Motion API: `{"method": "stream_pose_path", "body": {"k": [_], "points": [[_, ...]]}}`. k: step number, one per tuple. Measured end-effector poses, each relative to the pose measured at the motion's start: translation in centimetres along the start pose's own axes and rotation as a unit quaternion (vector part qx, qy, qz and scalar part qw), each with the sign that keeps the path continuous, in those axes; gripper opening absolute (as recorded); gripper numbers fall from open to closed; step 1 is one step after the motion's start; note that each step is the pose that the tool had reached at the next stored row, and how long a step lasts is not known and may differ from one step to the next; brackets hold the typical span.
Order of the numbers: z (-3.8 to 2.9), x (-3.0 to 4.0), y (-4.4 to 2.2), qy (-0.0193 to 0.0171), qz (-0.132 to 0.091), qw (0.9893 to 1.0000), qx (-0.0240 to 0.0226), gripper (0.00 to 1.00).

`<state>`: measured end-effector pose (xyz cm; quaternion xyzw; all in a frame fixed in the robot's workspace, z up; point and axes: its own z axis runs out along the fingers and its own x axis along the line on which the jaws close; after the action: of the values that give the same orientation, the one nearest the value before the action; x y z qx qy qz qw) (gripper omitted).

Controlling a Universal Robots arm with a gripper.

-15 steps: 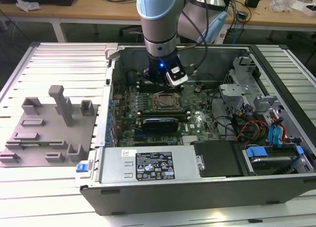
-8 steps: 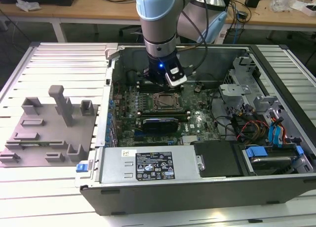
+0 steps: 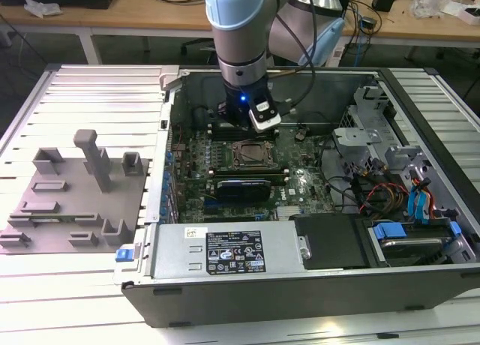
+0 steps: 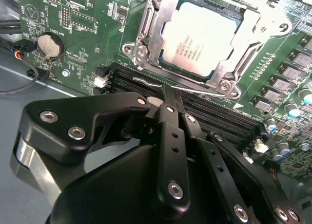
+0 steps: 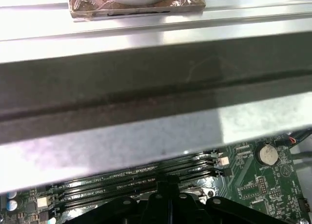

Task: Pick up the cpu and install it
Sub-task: 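Install the first cpu locking lever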

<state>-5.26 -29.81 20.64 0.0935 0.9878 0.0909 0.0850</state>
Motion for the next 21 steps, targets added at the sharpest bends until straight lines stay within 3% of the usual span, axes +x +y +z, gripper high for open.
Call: {"method": "stream_pose_path", "body": {"k": [13, 21], "points": [[0.37, 0.31, -0.24, -0.0022, 0.001, 1.0000, 0.0008, 0.11], [0.98, 0.35, -0.48, -0.0029, 0.000, 1.0000, 0.0064, 0.11]]}}
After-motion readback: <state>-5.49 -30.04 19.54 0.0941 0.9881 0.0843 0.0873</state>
